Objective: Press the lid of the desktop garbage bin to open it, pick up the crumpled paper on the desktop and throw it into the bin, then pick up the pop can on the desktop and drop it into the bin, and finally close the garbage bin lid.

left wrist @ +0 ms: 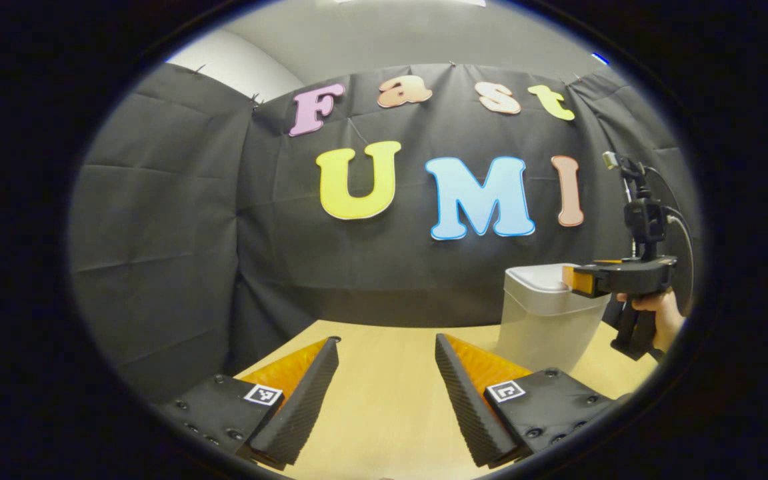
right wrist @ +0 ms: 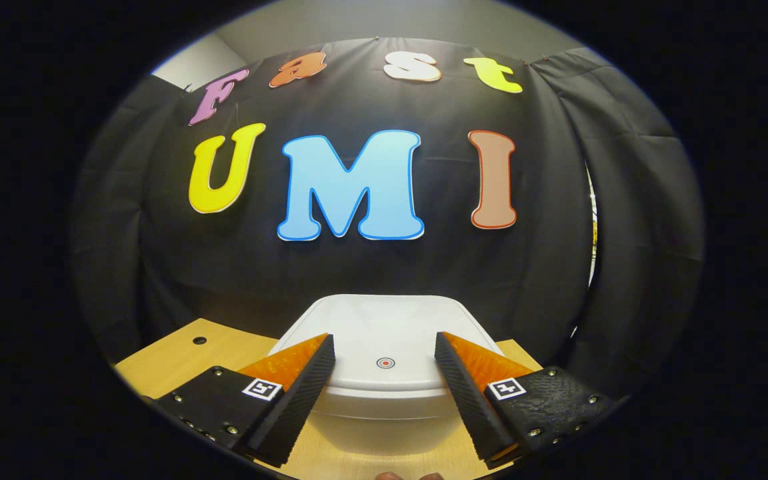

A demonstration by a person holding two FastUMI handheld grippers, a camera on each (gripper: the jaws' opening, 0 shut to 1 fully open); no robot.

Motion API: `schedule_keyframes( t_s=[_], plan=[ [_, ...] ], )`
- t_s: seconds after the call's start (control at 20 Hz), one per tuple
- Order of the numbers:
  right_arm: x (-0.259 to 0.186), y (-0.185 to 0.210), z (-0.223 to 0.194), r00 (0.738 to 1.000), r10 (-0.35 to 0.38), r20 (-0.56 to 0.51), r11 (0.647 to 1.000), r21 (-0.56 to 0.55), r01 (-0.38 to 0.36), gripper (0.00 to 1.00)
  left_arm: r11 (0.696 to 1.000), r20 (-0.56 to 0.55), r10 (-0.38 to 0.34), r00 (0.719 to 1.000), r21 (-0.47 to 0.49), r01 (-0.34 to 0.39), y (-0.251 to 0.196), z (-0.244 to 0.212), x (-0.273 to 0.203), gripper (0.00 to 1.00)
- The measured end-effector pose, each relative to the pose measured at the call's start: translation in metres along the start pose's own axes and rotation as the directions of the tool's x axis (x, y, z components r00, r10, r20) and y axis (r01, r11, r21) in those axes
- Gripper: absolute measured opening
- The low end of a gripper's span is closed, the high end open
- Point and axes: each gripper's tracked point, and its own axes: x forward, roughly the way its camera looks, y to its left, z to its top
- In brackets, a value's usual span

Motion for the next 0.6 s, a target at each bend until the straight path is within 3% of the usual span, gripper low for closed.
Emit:
schedule_keyframes(
  t_s=[0.35,0.6],
  plan=[
    [-0.061,0.023,0.01,0.995,0.094,0.025,0.995,-0.021,-0.093,0.96,0.998,0.016,-0.057,0.998,-0.003,0.057,-0.03,0.001,0.005,0.96],
    [-0.099,0.037,0.016,0.993,0.105,0.062,0.993,-0.064,-0.101,0.96,0.993,0.051,-0.12,0.992,-0.004,0.12,-0.04,0.011,0.01,0.96]
  ],
)
